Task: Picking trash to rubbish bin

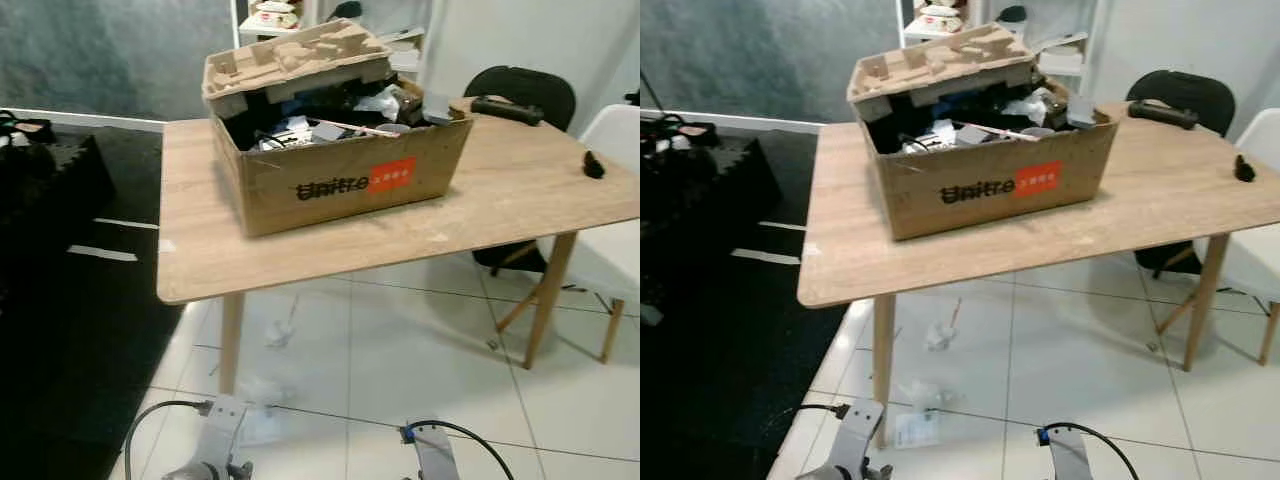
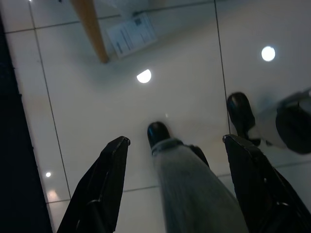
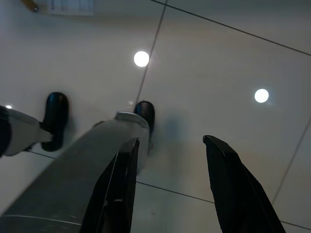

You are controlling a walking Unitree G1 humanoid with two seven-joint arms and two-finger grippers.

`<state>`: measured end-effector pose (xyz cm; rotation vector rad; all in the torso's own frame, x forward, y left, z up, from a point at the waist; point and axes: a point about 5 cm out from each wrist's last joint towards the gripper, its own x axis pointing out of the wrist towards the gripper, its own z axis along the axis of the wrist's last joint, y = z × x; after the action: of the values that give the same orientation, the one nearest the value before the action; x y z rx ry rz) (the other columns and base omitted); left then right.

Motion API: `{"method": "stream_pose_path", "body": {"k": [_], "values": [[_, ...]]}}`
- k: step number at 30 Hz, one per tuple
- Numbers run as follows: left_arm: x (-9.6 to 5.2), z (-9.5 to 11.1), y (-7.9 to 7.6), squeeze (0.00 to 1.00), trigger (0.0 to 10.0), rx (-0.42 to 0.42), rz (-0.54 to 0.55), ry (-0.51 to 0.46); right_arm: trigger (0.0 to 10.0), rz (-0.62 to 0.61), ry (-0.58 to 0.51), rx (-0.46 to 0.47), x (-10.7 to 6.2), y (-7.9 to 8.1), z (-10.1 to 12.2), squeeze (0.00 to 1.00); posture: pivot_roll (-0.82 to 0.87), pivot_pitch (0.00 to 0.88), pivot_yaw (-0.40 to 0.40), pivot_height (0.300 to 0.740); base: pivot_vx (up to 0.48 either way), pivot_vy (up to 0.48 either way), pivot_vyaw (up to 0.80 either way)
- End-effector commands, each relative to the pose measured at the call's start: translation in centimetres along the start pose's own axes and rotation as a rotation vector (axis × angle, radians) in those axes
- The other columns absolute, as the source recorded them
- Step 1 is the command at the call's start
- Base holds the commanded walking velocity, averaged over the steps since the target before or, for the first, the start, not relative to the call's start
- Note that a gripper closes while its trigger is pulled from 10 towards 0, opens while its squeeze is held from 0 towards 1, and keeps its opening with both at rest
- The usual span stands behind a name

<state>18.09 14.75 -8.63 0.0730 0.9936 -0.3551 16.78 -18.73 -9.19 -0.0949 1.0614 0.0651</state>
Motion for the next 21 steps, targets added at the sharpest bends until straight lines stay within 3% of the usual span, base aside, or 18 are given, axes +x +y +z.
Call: {"method": "stream_pose_path", "body": {"k": [1,10,21], "values": [[-0.1,-0.8,-0.2,0.0,10.0,0.015,-0.009,0.029,10.0,0.002,-0.004,0.027,0.1,0.2,0.3,0.0,0.0,0.0,-0.005,0.74,0.0,0.0,0.0],[-0.5,-2.6,-0.1,0.0,10.0,-0.039,0.013,0.062,10.0,0.009,-0.037,-0.002,0.2,0.1,1.8,0.0,0.01,0.0,-0.018,0.74,0.0,0.0,0.0],[-0.5,-2.3,0.2,0.0,10.0,-0.04,0.019,0.054,10.0,0.013,-0.045,-0.013,0.3,0.5,2.3,0.0,0.02,0.0,-0.015,0.74,0.0,0.0,0.0]]}}
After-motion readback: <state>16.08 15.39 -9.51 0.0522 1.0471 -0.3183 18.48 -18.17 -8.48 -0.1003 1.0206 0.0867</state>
